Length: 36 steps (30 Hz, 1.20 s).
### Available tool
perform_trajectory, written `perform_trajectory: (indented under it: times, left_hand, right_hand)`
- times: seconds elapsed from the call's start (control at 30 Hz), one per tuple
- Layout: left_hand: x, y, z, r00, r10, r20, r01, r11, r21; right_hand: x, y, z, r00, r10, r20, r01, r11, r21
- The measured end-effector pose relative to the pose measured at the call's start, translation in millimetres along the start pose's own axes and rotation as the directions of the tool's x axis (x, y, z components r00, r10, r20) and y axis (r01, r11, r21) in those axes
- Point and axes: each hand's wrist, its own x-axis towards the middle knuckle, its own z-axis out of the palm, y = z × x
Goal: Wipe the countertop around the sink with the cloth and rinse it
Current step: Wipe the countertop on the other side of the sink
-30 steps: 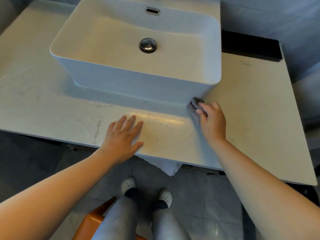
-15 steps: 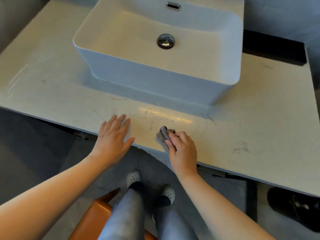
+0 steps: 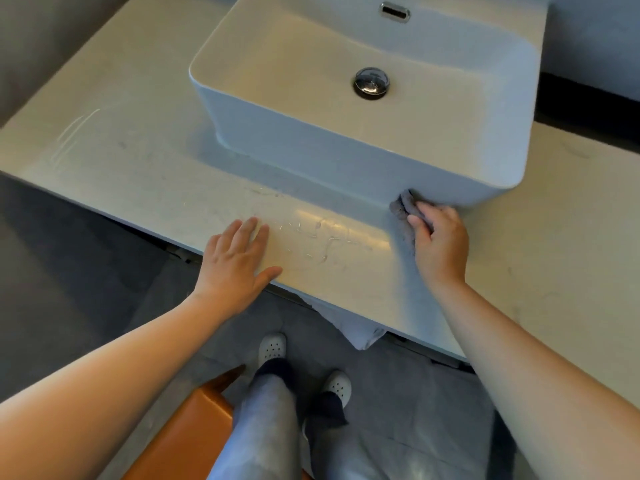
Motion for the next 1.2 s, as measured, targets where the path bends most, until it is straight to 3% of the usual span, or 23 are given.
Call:
perform_trajectory:
  times: [0.1,0.2,0.3,0.43,0.53,0.63,0.73,0.87,1.0,1.2]
  left_hand:
    - [0.4,-1.1,1.6,1.000,-0.002,0.002,0.002,1.000,-0.003]
    - [0.3,-0.9,1.8,1.000,0.003,-0.001,-0.003,1.000,-0.008]
    - [-0.6,0.1,0.2,1.000,0.001,0.004,-0.001,1.000,-0.005]
    - [2.8,-9.6,-12.2,0.997,0.060,0.042,-0.058,0.997,-0.041]
    - [1.2,-29.5,-24.6,0.997,0.070,0.013,-0.070,0.997,-0.035]
    - [-2.8,-42.3,-24.5,0.997,-0.071,0.004,0.071,0.997,-0.010]
    - [0.0,-44.4,-19.0,0.991,-0.123,0.049,0.126,0.990,-0.069]
    - [2.9,-48.0,-12.3,0.993,-0.088,0.080,0.094,0.993,-0.068]
    - [3.5,-50.3,-5.2,0.993,-0.079,0.085,0.081,0.997,-0.013]
    - [4.4,-53.5,-3.3,0.993,-0.075,0.086,0.075,0.997,0.007]
  right_hand:
    - [-4.6,2.0,24.1,1.000,-0.003,0.026,0.003,1.000,-0.020]
    - [-20.2,-10.7,41.5,0.998,0.042,-0.037,-0.046,0.994,-0.095]
    - [-45.4,-26.6,53.1,0.992,-0.120,0.039,0.124,0.986,-0.114]
    - [-82.6,-45.3,60.9,0.969,-0.203,0.140,0.219,0.970,-0.109]
    - [-103.0,-59.3,60.2,0.927,-0.243,0.284,0.252,0.968,0.007]
    - [-107.3,-70.9,52.3,0.882,-0.207,0.423,0.127,0.970,0.210]
    - [-85.4,-78.0,38.5,0.947,-0.116,0.299,0.034,0.963,0.266]
    - [-25.6,-72.1,32.5,0.981,-0.134,0.142,0.114,0.984,0.139]
    - [12.8,-52.0,49.7,0.988,-0.092,0.127,0.093,0.996,0.000]
    - [-3.5,-54.0,80.7,0.996,-0.064,0.065,0.069,0.994,-0.079]
